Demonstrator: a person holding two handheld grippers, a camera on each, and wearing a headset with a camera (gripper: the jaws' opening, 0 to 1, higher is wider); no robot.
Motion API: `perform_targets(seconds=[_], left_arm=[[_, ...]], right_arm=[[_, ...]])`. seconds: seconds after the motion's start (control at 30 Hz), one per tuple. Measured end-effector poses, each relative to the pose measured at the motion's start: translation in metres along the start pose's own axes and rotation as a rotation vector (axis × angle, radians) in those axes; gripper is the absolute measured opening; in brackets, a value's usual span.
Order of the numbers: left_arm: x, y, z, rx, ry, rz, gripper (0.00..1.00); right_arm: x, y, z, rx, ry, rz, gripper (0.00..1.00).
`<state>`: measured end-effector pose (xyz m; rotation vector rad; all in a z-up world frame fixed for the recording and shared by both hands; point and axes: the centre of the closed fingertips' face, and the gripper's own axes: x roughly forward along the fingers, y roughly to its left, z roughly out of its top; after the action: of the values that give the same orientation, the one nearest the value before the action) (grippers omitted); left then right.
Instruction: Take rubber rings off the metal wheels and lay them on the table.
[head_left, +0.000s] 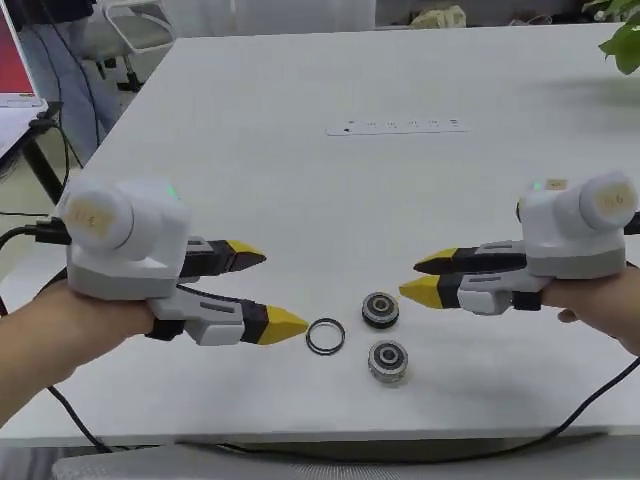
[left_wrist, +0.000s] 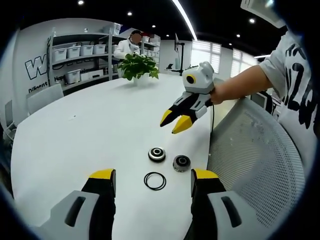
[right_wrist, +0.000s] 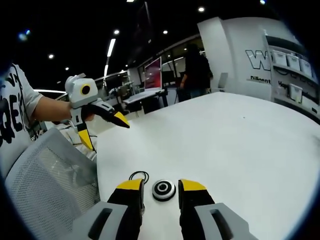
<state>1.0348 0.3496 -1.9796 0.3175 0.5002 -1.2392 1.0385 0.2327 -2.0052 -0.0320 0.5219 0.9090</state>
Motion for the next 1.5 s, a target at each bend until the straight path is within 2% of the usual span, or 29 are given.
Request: perform_targets(seconds=[0.47, 0.63, 0.97, 1.5], left_arm=[[0.024, 0.001, 0.003, 0.012, 0.017, -0.027, 0.56], [0.033, -0.002, -0.001, 0.028, 0.043, -0.049, 0.55], [0.052, -0.002, -0.004, 0.025, 0.065, -0.077, 0.52], [0.083, -0.007, -0.005, 0.039, 0.087, -0.124, 0.48]], right_arm=[[0.001, -0.014, -0.022, -0.016, 0.064, -0.011, 0.26], [0.004, -0.013, -0.031, -0.026, 0.093, 0.001, 0.26], [0.011, -0.013, -0.040, -0.049, 0.121, 0.017, 0.26], [0.016, -0.010, -0.049, -0.063, 0.141, 0.038, 0.27]])
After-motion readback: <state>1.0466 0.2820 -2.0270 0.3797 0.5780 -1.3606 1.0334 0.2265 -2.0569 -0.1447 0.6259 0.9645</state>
